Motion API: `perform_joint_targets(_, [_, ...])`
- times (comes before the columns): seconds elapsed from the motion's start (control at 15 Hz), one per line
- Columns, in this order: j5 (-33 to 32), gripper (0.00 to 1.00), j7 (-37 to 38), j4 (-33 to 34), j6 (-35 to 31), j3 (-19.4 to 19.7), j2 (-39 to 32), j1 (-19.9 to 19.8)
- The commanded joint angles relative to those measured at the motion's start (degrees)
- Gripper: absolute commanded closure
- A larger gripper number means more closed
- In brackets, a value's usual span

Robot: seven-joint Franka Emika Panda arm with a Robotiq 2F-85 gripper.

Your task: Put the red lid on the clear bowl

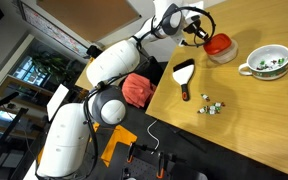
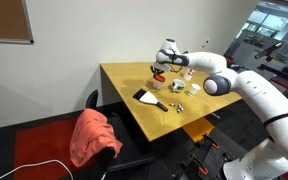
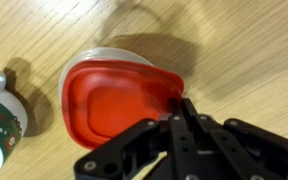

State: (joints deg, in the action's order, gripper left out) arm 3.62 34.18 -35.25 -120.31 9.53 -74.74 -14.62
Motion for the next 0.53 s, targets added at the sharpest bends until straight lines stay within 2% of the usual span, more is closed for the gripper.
perform_joint_targets(0.0, [0.67,0.98,1.49,-5.83,-0.30,-0.06,3.99,0.20])
perform_joint_targets(0.47, [0.72,0.98,2.11,-11.89,-4.32,0.07,6.62,0.39])
